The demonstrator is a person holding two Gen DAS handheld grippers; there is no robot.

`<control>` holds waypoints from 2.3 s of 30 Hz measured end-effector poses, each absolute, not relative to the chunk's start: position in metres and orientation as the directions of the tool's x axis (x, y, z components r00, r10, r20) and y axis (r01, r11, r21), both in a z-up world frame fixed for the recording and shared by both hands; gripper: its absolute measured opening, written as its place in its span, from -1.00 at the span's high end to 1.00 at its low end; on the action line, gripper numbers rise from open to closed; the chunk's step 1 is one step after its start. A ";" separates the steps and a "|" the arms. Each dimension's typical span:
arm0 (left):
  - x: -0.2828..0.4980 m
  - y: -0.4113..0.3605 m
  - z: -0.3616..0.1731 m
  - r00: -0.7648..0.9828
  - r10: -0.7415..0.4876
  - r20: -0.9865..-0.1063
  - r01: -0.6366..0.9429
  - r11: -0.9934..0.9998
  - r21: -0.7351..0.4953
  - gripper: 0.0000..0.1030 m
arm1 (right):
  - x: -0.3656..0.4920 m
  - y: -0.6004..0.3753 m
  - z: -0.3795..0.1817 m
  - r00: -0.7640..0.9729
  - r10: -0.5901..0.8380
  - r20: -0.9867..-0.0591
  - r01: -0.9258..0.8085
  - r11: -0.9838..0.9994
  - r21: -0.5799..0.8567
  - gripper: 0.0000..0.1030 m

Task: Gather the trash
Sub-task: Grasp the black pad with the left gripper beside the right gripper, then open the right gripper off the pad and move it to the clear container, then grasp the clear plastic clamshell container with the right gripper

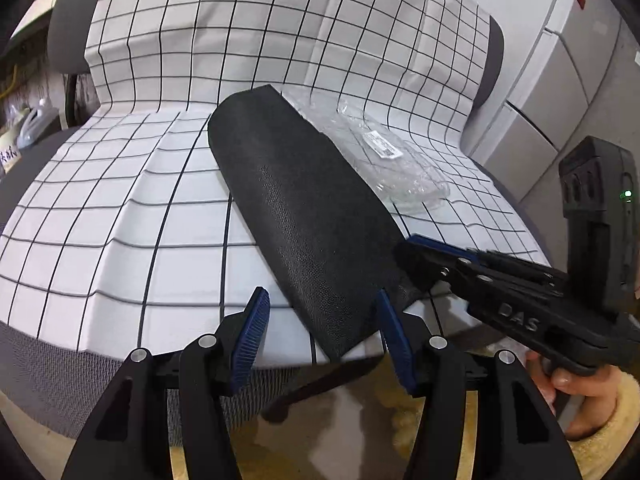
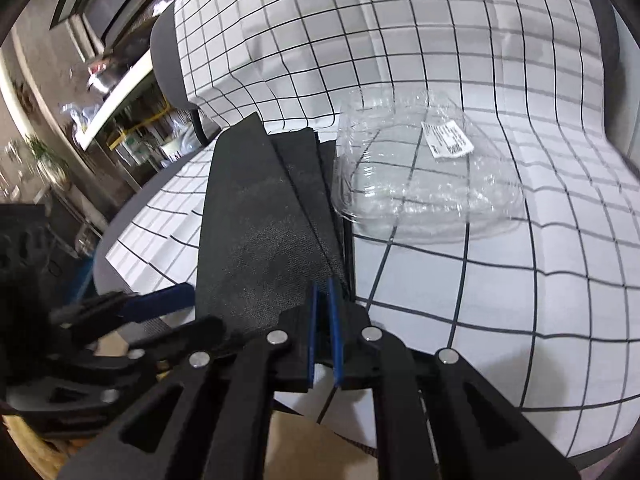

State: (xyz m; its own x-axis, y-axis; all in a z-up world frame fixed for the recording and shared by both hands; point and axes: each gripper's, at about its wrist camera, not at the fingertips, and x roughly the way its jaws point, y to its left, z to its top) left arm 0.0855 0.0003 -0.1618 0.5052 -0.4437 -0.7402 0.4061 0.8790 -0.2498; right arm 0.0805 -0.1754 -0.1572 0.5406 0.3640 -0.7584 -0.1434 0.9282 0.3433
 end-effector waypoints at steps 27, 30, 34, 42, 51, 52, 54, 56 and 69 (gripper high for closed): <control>0.111 -0.059 -0.137 0.489 -0.533 -0.690 0.370 0.843 -0.390 0.07 | 0.060 -0.225 -0.167 0.582 0.391 -0.713 -0.093 0.903 0.419 0.95; 0.105 -0.059 -0.140 0.486 -0.509 -0.710 0.364 0.857 -0.365 0.03 | 0.060 -0.222 -0.167 0.586 0.377 -0.717 -0.097 0.911 0.400 0.95; 0.103 -0.057 -0.143 0.465 -0.517 -0.719 0.376 0.850 -0.368 0.03 | 0.058 -0.225 -0.169 0.592 0.381 -0.710 -0.097 0.909 0.406 0.95; 0.100 -0.071 -0.131 0.477 -0.543 -0.690 0.436 0.829 -0.351 0.83 | 0.052 -0.225 -0.156 0.622 0.365 -0.693 -0.120 0.919 0.376 0.94; 0.089 -0.025 -0.067 0.666 -0.496 -0.557 0.404 0.867 -0.290 0.87 | 0.048 -0.258 -0.116 0.716 0.177 -0.676 -0.010 0.970 0.243 0.53; 0.092 -0.018 -0.064 0.672 -0.497 -0.550 0.394 0.868 -0.302 0.87 | 0.051 -0.263 -0.114 0.720 0.155 -0.676 0.006 0.973 0.230 0.51; 0.098 -0.009 -0.062 0.681 -0.487 -0.547 0.379 0.873 -0.306 0.87 | 0.058 -0.275 -0.110 0.728 0.107 -0.677 0.038 0.980 0.196 0.39; 0.104 -0.004 -0.065 0.681 -0.477 -0.555 0.365 0.879 -0.308 0.87 | 0.066 -0.285 -0.108 0.730 0.073 -0.680 0.061 0.983 0.171 0.36; 0.150 -0.013 -0.103 0.630 -0.466 -0.621 0.337 0.885 -0.322 0.87 | 0.169 -0.355 -0.145 0.652 -0.007 -0.758 0.116 0.989 0.091 0.35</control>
